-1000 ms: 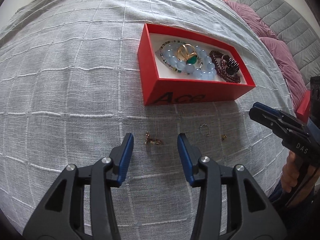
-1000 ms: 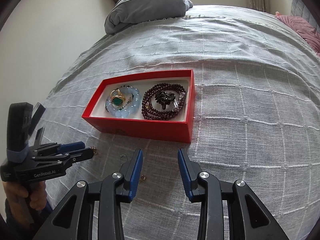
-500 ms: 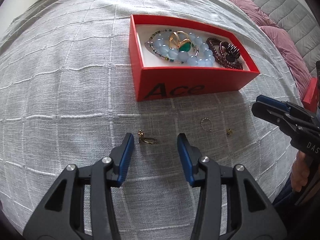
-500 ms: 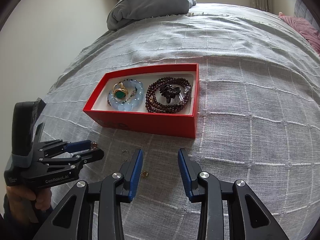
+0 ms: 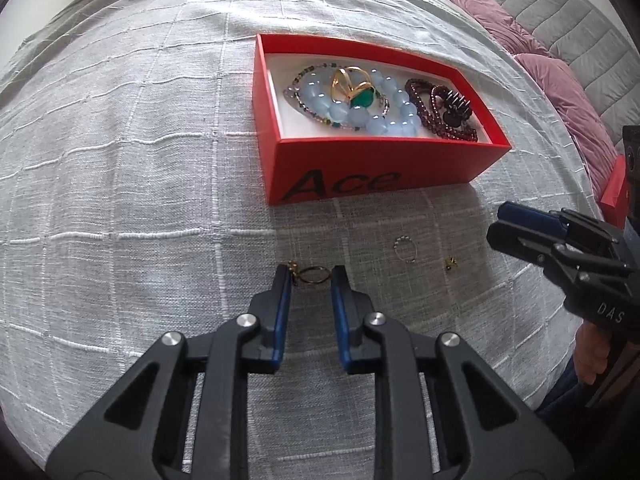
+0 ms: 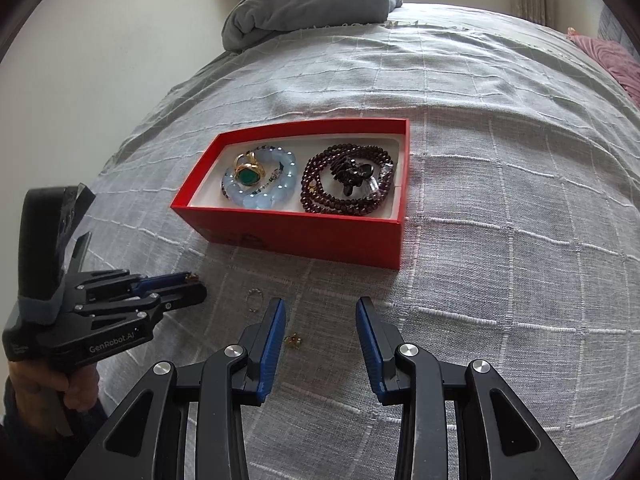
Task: Organize jewelry
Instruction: 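Grasp the gold ring with the left gripper while the right gripper grasps the gold stud earring, then carry the gold ring and earring into the red box and open both grippers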
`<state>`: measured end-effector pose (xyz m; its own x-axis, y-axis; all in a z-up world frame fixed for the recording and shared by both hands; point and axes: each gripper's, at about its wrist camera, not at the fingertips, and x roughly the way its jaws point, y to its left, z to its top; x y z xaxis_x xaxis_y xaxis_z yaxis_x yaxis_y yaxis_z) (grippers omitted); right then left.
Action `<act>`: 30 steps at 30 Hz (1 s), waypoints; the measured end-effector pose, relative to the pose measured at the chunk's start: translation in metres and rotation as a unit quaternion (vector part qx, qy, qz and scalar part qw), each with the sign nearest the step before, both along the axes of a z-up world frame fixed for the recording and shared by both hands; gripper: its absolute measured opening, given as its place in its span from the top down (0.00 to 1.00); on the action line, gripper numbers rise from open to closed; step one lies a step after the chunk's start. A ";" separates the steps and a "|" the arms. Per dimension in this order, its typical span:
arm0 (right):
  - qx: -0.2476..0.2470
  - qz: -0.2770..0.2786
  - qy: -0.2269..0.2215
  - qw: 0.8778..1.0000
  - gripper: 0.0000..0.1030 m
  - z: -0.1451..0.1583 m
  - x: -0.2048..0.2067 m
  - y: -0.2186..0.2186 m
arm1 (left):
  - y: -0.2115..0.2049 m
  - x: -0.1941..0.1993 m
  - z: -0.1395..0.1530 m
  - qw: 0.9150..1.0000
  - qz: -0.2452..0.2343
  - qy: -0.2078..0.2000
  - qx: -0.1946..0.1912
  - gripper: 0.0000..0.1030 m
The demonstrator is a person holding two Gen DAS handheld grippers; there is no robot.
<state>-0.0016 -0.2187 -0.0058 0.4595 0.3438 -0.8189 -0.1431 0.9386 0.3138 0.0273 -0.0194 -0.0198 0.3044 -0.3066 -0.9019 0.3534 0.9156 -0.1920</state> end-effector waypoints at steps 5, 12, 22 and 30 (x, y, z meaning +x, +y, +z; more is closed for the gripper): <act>-0.031 0.056 0.005 0.998 0.64 -0.008 -0.006 0.023 | 0.004 -0.001 0.000 1.000 0.002 0.001 0.000 0.79; -0.068 0.101 0.008 0.993 0.64 -0.018 -0.012 0.044 | 0.004 -0.001 0.001 1.000 0.000 0.000 -0.001 0.79; -0.091 0.112 0.000 0.990 0.65 -0.026 -0.009 0.051 | 0.004 -0.002 0.005 1.000 -0.004 -0.002 -0.002 0.79; -0.113 0.123 -0.016 0.986 0.88 -0.029 -0.012 0.058 | 0.004 -0.003 0.007 1.000 -0.004 -0.005 -0.002 0.79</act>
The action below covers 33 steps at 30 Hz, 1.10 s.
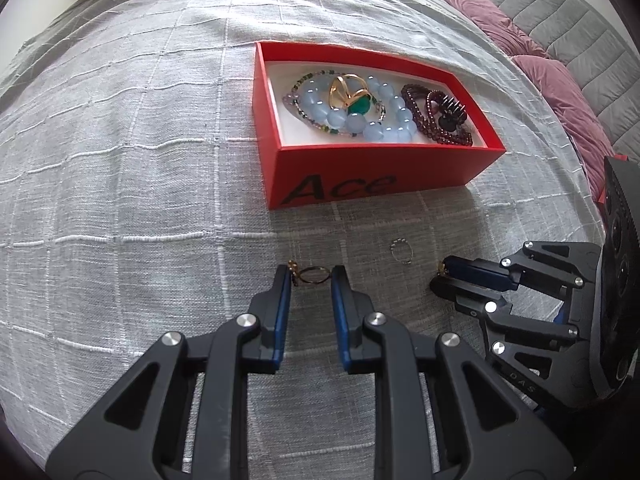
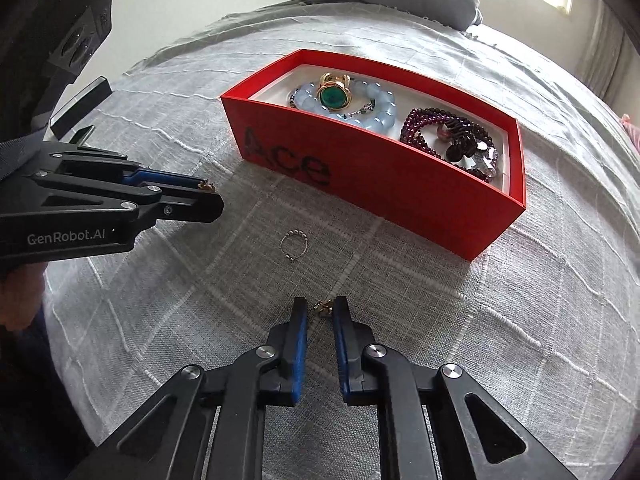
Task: Organize jewelry
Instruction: 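Carry the gold ring and earring into the red box and open both grippers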
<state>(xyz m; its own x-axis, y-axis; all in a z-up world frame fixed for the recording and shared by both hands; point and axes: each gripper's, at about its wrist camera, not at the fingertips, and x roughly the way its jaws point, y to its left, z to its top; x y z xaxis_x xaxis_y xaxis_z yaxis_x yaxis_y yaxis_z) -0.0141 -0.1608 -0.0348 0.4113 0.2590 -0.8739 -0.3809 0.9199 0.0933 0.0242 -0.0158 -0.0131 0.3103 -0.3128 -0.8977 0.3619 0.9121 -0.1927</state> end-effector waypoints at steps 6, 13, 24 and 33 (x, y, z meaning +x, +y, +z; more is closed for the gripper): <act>-0.007 0.000 -0.005 1.000 0.91 0.000 0.000 0.008 | 0.000 0.000 0.000 1.000 -0.002 -0.001 0.000 0.79; -0.008 0.000 -0.008 1.000 0.91 0.005 -0.003 0.009 | 0.001 -0.001 0.002 1.000 -0.002 -0.004 -0.005 0.79; 0.004 0.003 -0.026 1.000 0.91 0.019 -0.010 0.004 | 0.005 -0.004 0.013 0.999 -0.009 -0.023 -0.023 0.79; 0.018 -0.010 -0.039 0.999 0.91 0.031 -0.012 -0.005 | 0.011 -0.008 0.024 0.998 -0.015 -0.045 -0.036 0.79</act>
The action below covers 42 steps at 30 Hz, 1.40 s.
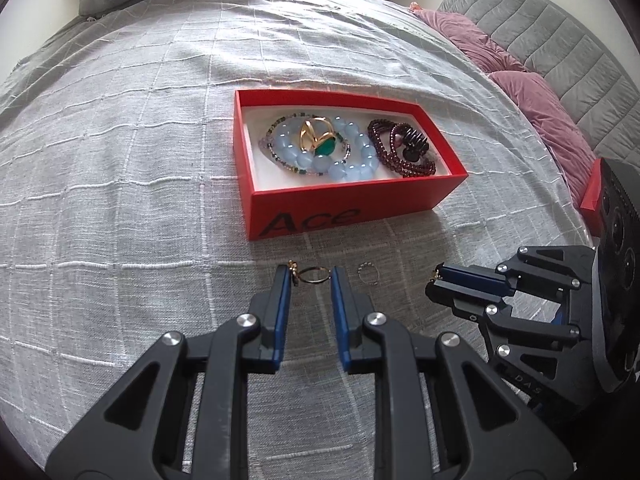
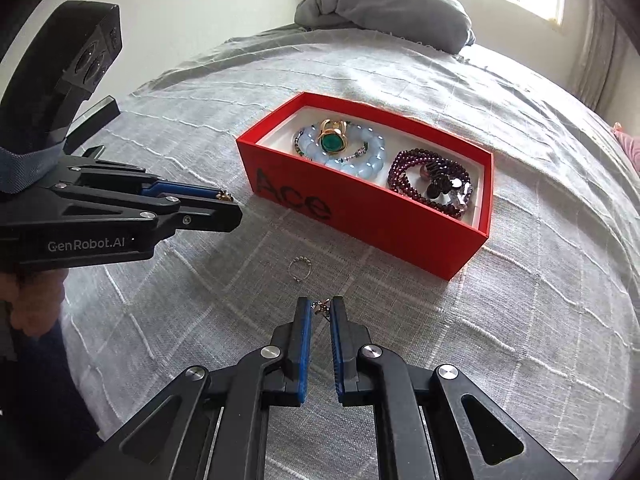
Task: Organize jewelry
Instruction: 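Carry the gold ring and earring into the red box and open both grippers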
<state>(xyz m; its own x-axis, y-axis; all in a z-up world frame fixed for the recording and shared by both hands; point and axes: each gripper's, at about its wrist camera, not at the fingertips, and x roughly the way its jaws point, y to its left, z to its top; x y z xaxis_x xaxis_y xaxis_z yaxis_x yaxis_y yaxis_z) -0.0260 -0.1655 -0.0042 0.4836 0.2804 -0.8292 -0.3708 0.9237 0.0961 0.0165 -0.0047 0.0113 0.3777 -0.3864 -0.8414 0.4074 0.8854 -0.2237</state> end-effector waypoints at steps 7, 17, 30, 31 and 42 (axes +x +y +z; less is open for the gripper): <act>0.011 -0.012 -0.007 1.000 0.91 0.007 0.002 -0.005 | -0.002 -0.001 0.006 1.000 -0.002 -0.013 -0.003 0.79; 0.023 -0.027 -0.021 0.999 0.91 0.015 0.002 -0.012 | -0.013 -0.002 0.016 0.999 -0.008 -0.047 0.000 0.79; 0.039 -0.060 -0.039 0.997 0.91 0.026 0.021 -0.029 | -0.009 0.017 0.028 0.997 0.021 -0.068 -0.031 0.79; 0.039 -0.063 -0.042 0.996 0.91 0.027 0.023 -0.030 | -0.008 0.020 0.029 0.997 0.024 -0.070 -0.033 0.79; 0.068 -0.102 -0.060 0.991 0.91 0.036 0.049 -0.043 | -0.009 0.042 0.027 0.995 0.045 -0.070 -0.049 0.79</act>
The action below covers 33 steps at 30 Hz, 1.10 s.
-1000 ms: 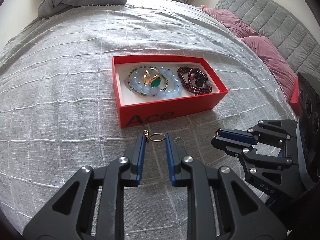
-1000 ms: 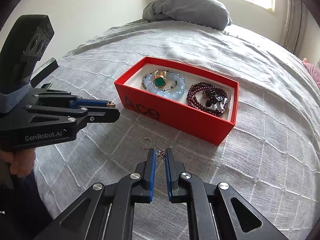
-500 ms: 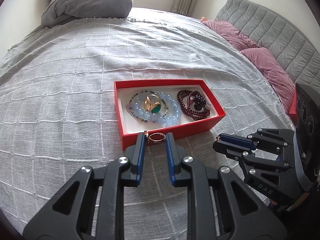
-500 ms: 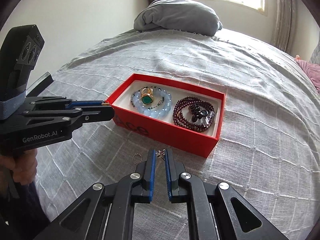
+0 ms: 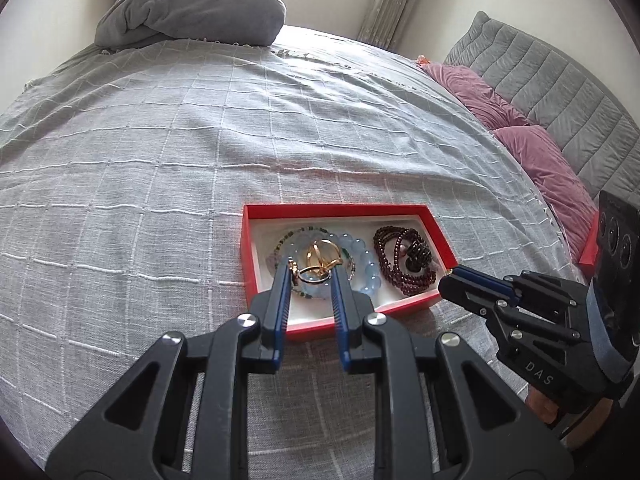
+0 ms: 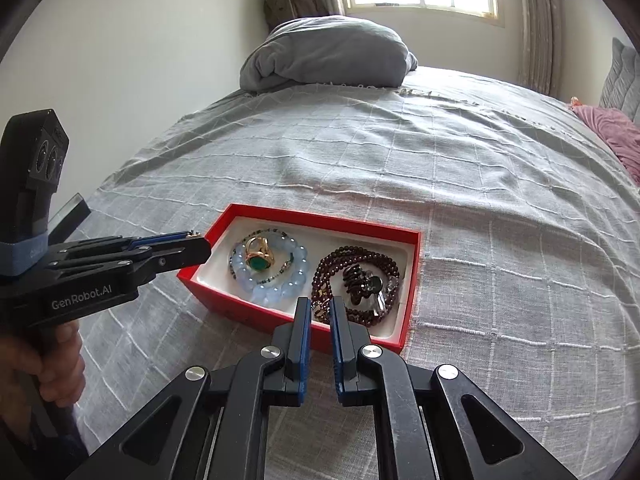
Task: Organize jewelry
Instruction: 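Carry the gold ring and earring into the red box and open both grippers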
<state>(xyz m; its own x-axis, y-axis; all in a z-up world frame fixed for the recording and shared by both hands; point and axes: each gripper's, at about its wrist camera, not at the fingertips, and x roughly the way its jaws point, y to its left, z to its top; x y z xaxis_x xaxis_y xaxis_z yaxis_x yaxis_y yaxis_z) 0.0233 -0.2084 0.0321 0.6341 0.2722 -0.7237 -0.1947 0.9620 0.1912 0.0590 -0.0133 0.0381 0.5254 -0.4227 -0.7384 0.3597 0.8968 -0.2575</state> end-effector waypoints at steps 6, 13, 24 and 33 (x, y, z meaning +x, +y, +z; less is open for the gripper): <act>0.008 -0.005 0.007 1.000 0.91 -0.004 0.012 0.004 | -0.007 0.004 -0.007 1.000 -0.002 0.004 0.010 0.79; 0.006 -0.006 0.011 1.000 0.91 -0.010 0.017 0.006 | -0.010 0.010 -0.014 1.000 0.003 0.009 0.021 0.78; -0.001 -0.011 0.012 1.000 0.91 -0.015 0.026 0.005 | -0.013 0.015 -0.018 1.000 0.008 0.010 0.026 0.79; 0.000 -0.016 0.017 1.000 0.87 -0.019 0.030 0.002 | -0.009 0.019 -0.018 1.000 0.013 0.018 0.019 0.79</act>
<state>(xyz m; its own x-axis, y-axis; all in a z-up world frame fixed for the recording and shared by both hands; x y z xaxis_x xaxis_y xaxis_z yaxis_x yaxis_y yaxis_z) 0.0532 -0.2068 0.0132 0.6174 0.2520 -0.7452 -0.1566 0.9677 0.1974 0.0778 -0.0219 0.0198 0.5093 -0.3803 -0.7720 0.3276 0.9152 -0.2347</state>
